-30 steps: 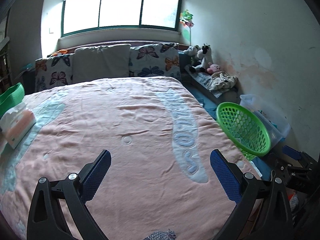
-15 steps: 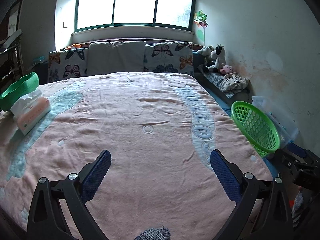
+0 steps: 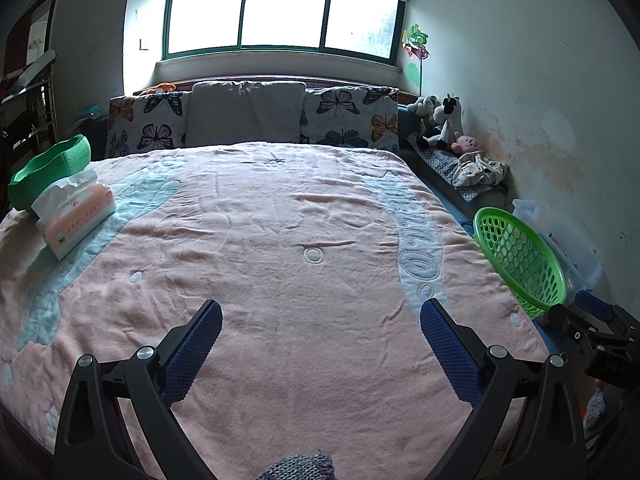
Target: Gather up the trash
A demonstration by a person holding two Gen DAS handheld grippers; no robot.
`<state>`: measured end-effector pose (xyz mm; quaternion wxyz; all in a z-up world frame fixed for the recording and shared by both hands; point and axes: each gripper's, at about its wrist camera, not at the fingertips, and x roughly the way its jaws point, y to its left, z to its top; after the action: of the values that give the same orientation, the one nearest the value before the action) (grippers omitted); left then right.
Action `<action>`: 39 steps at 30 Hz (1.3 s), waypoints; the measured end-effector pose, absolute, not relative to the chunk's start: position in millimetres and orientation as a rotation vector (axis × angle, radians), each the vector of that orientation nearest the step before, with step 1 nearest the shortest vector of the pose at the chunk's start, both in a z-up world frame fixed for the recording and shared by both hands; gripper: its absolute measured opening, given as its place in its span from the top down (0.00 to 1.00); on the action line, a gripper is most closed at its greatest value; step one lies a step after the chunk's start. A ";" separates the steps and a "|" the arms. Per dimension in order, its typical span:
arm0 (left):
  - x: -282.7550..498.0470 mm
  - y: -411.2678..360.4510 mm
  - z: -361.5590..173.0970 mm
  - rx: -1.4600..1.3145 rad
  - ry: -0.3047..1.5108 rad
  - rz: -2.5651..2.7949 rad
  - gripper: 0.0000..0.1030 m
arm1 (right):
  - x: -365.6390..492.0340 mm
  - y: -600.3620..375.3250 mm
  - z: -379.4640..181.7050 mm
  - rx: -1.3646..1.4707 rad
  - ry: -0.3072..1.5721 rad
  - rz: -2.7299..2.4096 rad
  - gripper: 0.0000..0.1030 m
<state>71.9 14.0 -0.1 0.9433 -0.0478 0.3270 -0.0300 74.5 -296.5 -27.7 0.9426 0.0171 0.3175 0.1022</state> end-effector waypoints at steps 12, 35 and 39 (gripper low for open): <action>72.1 16.5 -3.2 -0.105 0.677 -0.053 0.07 | 75.3 -297.3 -28.1 0.036 0.650 0.206 0.04; 72.1 17.1 -9.7 -0.085 0.691 -0.039 0.07 | 76.6 -295.8 -31.6 -0.001 0.657 0.197 0.04; 72.9 16.6 -10.7 -0.080 0.692 -0.037 0.07 | 76.8 -296.1 -32.0 -0.003 0.656 0.200 0.04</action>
<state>72.9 16.6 -10.7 0.9397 -0.0394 0.3391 -0.0182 76.8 -296.1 -32.0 0.9419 -0.0016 0.3214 0.0980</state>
